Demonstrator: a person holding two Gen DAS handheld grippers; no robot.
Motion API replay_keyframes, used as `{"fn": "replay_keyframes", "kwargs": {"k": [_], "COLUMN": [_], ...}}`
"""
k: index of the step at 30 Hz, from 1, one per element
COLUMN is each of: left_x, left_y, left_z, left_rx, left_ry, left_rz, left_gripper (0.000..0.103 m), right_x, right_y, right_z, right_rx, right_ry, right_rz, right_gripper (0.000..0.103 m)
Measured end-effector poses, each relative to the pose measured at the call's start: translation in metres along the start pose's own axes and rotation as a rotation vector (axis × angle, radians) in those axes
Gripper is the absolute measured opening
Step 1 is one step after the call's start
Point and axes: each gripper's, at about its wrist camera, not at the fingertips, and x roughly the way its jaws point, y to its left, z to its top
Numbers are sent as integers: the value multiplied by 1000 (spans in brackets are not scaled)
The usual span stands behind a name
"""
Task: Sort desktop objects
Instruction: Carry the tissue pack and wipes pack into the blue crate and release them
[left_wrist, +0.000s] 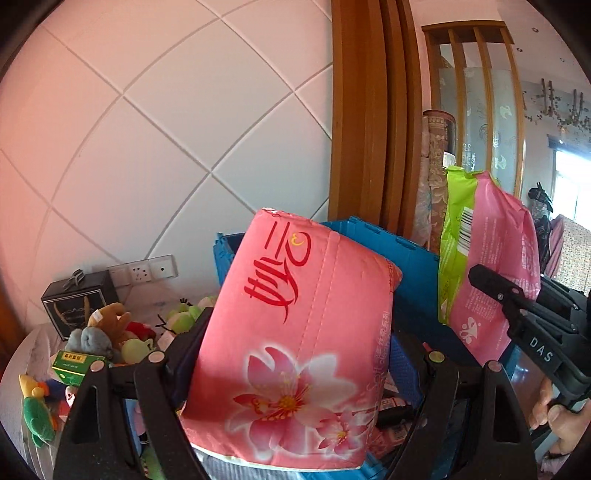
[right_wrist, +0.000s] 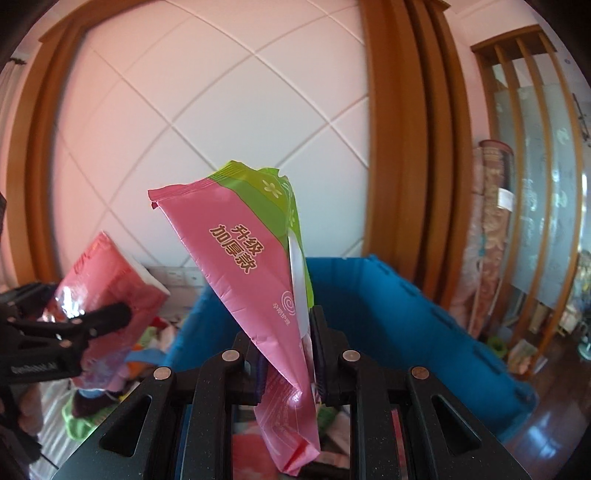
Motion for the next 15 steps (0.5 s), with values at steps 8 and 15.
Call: {"fn": "replay_keyframes", "kwargs": {"k": [8,15], "left_x": [32,66], "left_y": [-62,-100], "left_z": [9,-1], "left_rx": [11,45], "left_ry": [85,158], "left_rz": [-50,-10], "left_gripper": [84,85], "right_x": [6,30], "right_y": [-55,-85], "right_z": [-4,-13], "right_rx": [-10,-15], "right_ry": [15,53], "right_rz": [-69,-73], "right_gripper": [20,20]}}
